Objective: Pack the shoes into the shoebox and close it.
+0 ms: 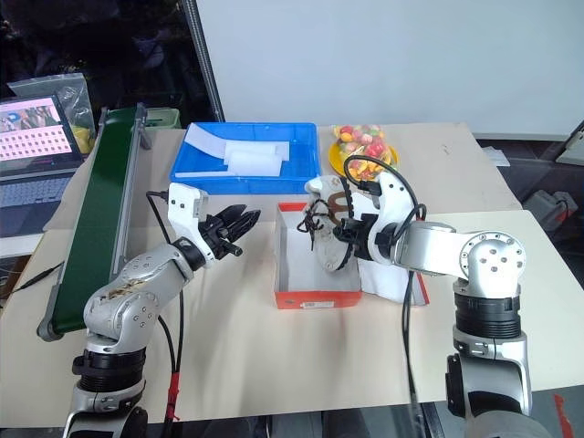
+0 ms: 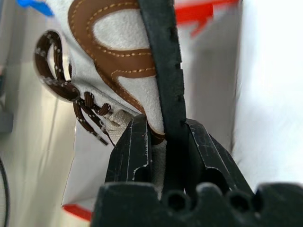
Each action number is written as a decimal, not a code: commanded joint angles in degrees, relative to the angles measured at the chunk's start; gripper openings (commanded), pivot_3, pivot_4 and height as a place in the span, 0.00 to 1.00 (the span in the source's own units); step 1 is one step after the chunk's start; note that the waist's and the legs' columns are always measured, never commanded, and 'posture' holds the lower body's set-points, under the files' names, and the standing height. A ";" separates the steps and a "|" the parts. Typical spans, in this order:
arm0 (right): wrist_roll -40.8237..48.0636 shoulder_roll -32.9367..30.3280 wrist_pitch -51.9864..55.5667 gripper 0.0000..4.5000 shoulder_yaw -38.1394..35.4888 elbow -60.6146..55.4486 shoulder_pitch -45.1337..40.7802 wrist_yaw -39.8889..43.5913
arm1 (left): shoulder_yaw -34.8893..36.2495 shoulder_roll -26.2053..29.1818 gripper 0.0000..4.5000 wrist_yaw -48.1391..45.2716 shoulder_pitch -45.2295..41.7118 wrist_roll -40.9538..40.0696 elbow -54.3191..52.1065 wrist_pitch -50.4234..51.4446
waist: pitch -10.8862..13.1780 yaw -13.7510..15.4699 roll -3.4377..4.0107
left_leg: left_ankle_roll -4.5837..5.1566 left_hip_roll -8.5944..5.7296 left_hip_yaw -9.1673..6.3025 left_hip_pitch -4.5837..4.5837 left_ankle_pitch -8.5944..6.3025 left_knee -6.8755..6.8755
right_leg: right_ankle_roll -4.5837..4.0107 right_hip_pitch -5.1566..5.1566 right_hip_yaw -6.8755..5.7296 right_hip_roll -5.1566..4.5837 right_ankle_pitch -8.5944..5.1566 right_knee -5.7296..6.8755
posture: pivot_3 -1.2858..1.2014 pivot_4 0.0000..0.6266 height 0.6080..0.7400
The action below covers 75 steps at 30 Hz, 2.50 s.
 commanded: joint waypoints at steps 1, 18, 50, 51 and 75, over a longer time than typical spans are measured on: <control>6.22 -2.28 -4.79 0.17 1.68 0.37 -1.01 -5.21 | -0.07 -0.11 0.42 0.26 0.68 0.11 -2.94 -0.74 | 0.00 -0.01 0.00 | 0.01 0.00 0.00 -0.03 0.00 0.01 | 0.00 -0.02 0.00 0.00 0.00 -0.01 | 0.52 0.24 0.88; 0.14 -5.79 2.17 0.25 11.05 19.12 -7.93 2.08 | -0.05 -0.53 0.43 3.01 3.57 -0.87 -8.36 2.16 | 0.00 0.96 0.00 | 0.15 0.04 0.03 -0.20 -0.08 0.21 | 0.07 0.03 -0.06 0.03 0.04 -0.14 | 0.52 0.24 0.88; -72.26 -8.72 -31.26 0.75 31.37 -23.17 -5.82 56.91 | 7.58 5.17 0.44 6.08 4.36 7.03 -3.20 -3.63 | -0.03 0.82 -0.01 | 0.19 -0.09 -0.10 -0.38 -0.11 0.37 | 0.22 -0.20 -0.14 -0.03 0.13 -0.20 | 0.52 0.24 0.88; -72.62 -6.53 -31.78 0.75 30.40 -22.54 -4.85 57.25 | 8.00 5.45 0.44 6.02 4.35 7.29 -2.90 -3.76 | -0.02 0.76 -0.01 | 0.16 -0.09 -0.09 -0.38 -0.09 0.37 | 0.22 -0.23 -0.11 -0.03 0.13 -0.20 | 0.52 0.24 0.88; -92.98 10.75 -41.36 1.00 25.63 -8.51 3.10 70.99 | 20.48 6.33 0.99 15.08 15.23 17.46 2.57 -13.30 | -0.03 1.12 0.00 | 0.05 -0.14 -0.18 -0.20 -0.03 0.42 | 0.19 -0.23 -0.12 -0.05 0.14 -0.13 | 0.52 0.24 0.88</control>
